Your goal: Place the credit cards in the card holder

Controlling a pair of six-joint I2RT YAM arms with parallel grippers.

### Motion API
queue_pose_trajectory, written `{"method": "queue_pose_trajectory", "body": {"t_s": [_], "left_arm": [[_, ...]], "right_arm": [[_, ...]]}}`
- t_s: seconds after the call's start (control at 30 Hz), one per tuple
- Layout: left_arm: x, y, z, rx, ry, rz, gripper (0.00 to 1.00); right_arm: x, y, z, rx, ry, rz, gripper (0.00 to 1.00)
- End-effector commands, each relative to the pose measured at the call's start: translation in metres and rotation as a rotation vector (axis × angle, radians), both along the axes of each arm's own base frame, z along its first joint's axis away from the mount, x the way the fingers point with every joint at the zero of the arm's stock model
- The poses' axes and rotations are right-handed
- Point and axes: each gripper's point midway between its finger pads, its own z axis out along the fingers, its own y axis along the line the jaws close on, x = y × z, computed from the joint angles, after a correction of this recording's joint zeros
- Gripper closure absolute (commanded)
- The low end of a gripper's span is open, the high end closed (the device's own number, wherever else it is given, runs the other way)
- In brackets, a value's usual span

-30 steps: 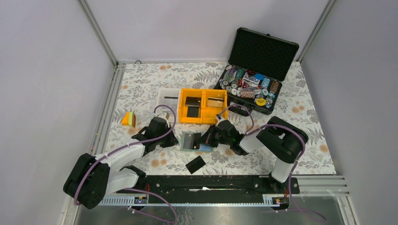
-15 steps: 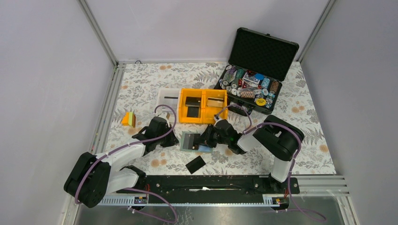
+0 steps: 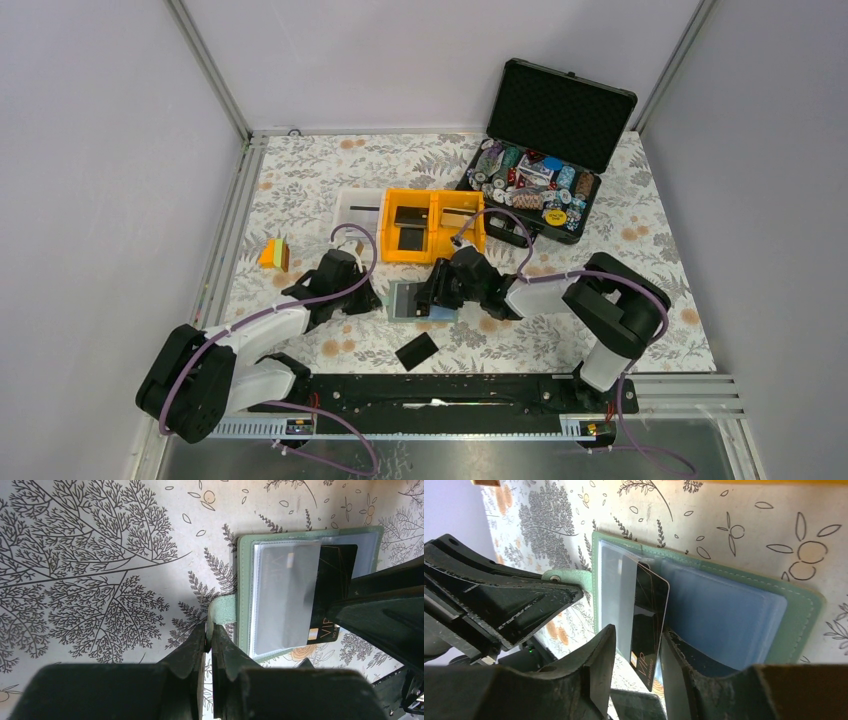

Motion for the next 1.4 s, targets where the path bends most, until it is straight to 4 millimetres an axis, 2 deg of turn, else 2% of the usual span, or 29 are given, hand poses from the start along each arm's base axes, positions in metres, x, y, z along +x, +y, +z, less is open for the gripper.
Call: {"method": "queue_pose_trajectory", "body": {"t_s": [0.0,0.17,0.33,0.5,0.93,1.23,1.37], "left_arm": [[0.010,-0.006,0.015,-0.016,-0.052,-0.020,1.00],[0.009,-0.006,0.014,-0.018,-0.048,-0.022,1.00],[0.009,-0.008,0.014,-0.028,-0.053,-0.029,1.00],[0.009,-0.010,0.014,-0.037,-0.053,-0.036,1.00],[0.010,-0.020,0.015,-0.089,-0.038,-0.043,1.00],[0.005,-0.030,0.013,-0.163,-0.015,-0.041,1.00],[0.004,-0.026,0.010,-0.154,-0.009,-0.024,1.00]], "right_arm": [[0.006,-0.012,0.001,-0.128,-0.073,-0.010,0.54],[0.010,-0.017,0.008,-0.204,-0.136,-0.003,0.52],[0.009,-0.016,0.006,-0.213,-0.132,0.001,0.61],[0.005,-0.009,0.002,-0.186,-0.111,0.013,0.65],[0.006,0.034,0.008,-0.148,-0.127,0.075,0.70],[0.008,0.050,0.017,-0.121,-0.143,0.085,0.66],[0.008,0.055,0.024,-0.109,-0.137,0.080,0.64]]}}
